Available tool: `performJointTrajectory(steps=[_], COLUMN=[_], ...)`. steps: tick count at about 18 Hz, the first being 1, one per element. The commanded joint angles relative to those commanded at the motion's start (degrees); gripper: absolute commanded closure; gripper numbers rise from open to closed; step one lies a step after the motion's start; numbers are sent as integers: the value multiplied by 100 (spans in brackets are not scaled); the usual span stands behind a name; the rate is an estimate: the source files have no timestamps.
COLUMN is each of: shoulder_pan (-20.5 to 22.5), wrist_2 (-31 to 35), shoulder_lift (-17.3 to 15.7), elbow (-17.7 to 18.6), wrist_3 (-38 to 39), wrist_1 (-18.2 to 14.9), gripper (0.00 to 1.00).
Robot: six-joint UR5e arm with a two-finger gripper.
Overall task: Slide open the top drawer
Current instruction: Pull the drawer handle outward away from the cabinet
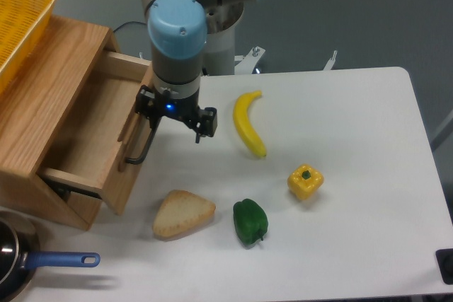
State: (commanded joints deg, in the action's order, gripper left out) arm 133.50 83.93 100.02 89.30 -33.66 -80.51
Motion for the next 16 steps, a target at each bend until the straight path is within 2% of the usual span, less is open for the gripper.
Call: performJointTrajectory(steps=[16], shoulder_pan=[466], wrist_2=[159], shoulder_lift=[26], elbow=[-97], wrist_3=[-475], wrist_1=[-9], gripper=[0])
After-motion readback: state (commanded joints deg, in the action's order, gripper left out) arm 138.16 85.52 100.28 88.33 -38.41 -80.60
